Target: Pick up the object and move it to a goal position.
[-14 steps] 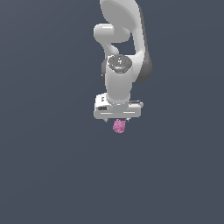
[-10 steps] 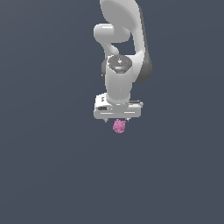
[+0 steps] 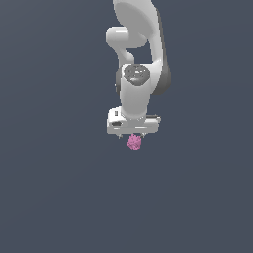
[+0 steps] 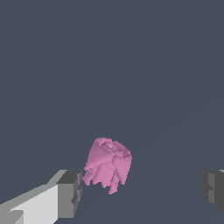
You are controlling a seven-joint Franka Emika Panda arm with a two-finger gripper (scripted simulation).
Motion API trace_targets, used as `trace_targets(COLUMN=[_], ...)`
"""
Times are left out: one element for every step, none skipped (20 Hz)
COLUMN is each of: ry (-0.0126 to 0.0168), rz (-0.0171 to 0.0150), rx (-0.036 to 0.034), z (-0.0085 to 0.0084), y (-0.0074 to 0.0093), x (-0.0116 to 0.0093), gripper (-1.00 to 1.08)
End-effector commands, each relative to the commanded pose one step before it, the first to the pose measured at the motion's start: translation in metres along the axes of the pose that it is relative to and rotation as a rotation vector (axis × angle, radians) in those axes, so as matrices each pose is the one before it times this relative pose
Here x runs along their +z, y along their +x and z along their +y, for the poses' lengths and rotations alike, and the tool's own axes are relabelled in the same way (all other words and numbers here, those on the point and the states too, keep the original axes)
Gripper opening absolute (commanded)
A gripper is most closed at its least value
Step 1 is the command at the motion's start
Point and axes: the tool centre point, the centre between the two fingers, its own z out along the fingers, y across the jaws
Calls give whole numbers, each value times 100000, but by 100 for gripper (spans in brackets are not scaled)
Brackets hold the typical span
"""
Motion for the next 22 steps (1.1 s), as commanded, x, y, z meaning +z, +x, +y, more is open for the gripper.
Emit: trace_targets(ry=[-59,38,-5,-17,-18,-13,-9,-7,-6,-6,-8,-10,-11,-10,-8,-8,-7,-6,-5,-3,-2,0], rz=[17,18,2,-2,-1,2,5,7,9,10,10,11,12,13,16,17,19,22,24,28,31,33], rx=[-65,-245,-431,-590,-731,-862,-986,-1118,-1247,-1364,-1487,-1630,-1755,-1887,-2025,-2161,-2301,-2445,-2589,-2736,-2852,-2869], z=[12,-8,-7,-9,-11,-14,-16,-19,-23,-25,-28,-33,-36,-40,-44,-49,-54,-61,-66,-73,-79,-83], y=[6,-4,-13,-19,-23,-26,-29,-32,-35,-39,-42,-46,-49,-52,-56,-58,-61,-64,-67,-69,-70,-68], x=[-1,4,26,39,47,53,59,66,73,79,87,95,103,110,117,124,131,139,146,153,159,158], gripper=[100,100,100,100,100,100,100,100,100,100,100,100,100,100,100,100,100,100,100,100,100,100])
